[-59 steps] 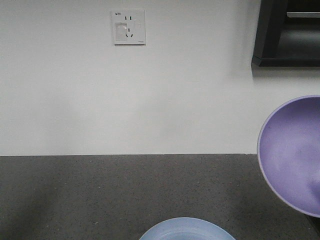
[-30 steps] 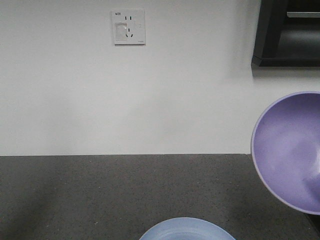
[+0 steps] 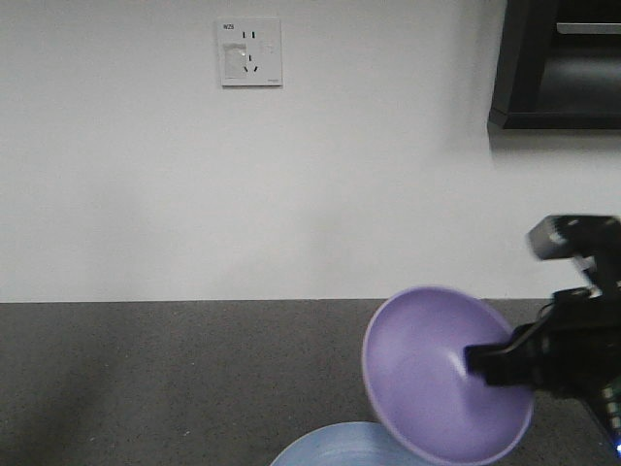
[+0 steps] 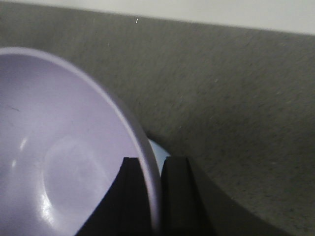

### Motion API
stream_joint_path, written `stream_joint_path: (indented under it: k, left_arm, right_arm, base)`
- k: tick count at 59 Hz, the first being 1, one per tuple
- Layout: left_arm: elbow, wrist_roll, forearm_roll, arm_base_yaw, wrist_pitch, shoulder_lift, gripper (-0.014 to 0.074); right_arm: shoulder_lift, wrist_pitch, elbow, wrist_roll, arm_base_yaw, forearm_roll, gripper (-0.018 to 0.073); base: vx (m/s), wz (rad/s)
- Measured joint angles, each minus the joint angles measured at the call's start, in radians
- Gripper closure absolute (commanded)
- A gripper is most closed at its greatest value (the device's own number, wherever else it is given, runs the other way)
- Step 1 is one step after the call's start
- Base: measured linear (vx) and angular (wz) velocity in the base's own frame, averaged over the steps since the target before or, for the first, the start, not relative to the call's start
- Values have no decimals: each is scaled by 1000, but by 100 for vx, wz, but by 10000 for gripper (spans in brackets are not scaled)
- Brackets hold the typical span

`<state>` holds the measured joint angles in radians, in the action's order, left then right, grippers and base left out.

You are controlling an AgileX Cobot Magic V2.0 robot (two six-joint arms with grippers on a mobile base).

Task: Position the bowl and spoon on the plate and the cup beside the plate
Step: 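Lower the bowl onto the plate and open the right gripper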

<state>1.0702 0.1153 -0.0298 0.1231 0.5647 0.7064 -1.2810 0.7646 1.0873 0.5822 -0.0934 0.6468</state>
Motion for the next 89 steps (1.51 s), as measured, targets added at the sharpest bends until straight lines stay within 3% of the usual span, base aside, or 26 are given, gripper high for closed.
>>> stream_joint_path:
  k: [12, 23, 38, 62, 89]
  left_arm:
    - [0, 0, 0, 0, 0, 0, 602]
    - [0, 0, 0, 0, 0, 0, 602]
    - [0, 0, 0, 0, 0, 0, 602]
    - [0, 0, 0, 0, 0, 0, 602]
    - [0, 0, 0, 0, 0, 0, 602]
  right_arm:
    - [-195, -9, 0, -148, -153, -190, 568]
    - [-312, 7, 0, -215, -184, -295, 564]
    - [-351, -5, 1, -277, -184, -276, 523]
    - [-360, -29, 1, -297, -184, -296, 288]
    - [-363, -37, 1, -326, -184, -294, 279]
  base:
    - [0, 0]
    - [0, 0]
    - [0, 0]
    - [0, 0]
    - [0, 0]
